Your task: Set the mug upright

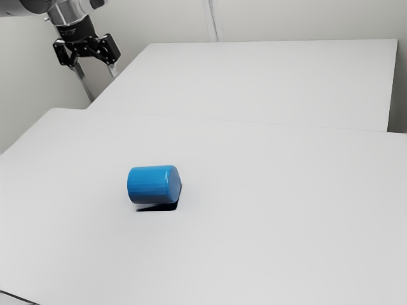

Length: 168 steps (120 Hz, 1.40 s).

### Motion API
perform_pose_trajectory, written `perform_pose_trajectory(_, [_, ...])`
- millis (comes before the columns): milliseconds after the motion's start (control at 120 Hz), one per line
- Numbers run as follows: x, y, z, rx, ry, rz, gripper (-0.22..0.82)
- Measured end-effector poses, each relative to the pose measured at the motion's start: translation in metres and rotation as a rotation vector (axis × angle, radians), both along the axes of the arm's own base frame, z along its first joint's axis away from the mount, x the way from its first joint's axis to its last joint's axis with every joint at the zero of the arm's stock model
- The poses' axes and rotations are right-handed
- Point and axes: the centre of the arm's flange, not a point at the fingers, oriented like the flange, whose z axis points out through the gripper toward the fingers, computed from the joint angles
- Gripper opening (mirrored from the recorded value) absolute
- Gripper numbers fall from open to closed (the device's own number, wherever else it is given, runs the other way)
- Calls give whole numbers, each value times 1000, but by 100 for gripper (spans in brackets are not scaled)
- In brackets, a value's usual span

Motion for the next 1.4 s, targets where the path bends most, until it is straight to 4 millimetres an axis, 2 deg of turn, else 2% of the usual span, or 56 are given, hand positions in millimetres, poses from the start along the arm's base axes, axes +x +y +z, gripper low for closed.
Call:
perform_pose_trajectory(133, [-4,6,4,3,-9,3,60])
perform_pose_trajectory(200, [-9,6,-4,-1,6,6,60])
perform_pose_trajectory(300, [-19,3,-44,-33,63,12,60])
perform_pose_trajectory(433, [-16,4,-104,-180,97,14,60])
perform_pose_trajectory(483, [-16,11,-137,-264,115,32,60])
perform_pose_trajectory(558, [-19,30,-177,-389,111,74,60])
perform_pose_trajectory(742, [-30,94,-236,-631,9,198,60])
perform_pose_trajectory(825, [-38,132,-265,-725,-52,278,60])
perform_pose_trajectory(917, [-57,183,-295,-821,-139,385,60])
perform_pose_trajectory(975, [-67,201,-317,-873,-183,428,60])
perform_pose_trajectory(1083, [-71,205,-359,-964,-236,453,60])
perform_pose_trajectory(1150, [-75,201,-377,-1012,-271,454,60])
perform_pose_trajectory(1292, [-93,198,-409,-1094,-343,470,60])
perform_pose_trajectory(1400, [-97,195,-419,-1118,-402,446,60])
